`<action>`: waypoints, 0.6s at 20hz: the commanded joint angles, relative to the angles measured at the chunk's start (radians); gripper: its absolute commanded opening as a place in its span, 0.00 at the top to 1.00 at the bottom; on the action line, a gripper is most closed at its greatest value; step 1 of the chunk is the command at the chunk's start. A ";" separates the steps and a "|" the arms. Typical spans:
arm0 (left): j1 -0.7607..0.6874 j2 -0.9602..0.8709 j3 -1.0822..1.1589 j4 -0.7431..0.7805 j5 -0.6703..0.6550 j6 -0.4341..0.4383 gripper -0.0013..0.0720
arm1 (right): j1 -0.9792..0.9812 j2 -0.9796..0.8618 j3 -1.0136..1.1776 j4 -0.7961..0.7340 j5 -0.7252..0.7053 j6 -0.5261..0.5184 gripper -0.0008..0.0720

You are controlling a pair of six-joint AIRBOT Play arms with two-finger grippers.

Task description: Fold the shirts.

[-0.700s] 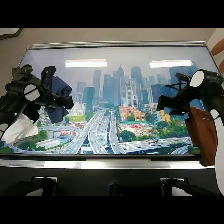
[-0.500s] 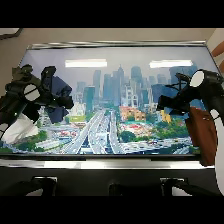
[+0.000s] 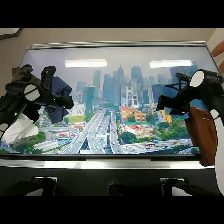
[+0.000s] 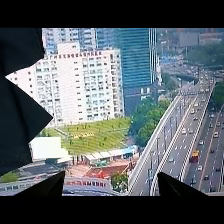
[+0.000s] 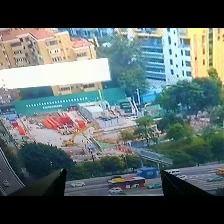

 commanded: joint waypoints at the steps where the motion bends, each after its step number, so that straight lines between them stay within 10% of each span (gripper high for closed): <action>1: 0.000 -0.011 0.000 -0.001 0.073 0.000 0.00 | 0.001 0.000 0.000 0.007 -0.071 0.000 0.06; 7: 0.051 -0.018 0.053 0.093 0.134 -0.001 0.00 | 0.001 0.000 0.000 0.007 -0.127 0.000 0.06; 12: 0.556 -0.056 0.166 0.124 -0.093 -0.011 0.00 | 0.001 0.000 0.000 0.008 -0.112 -0.012 0.06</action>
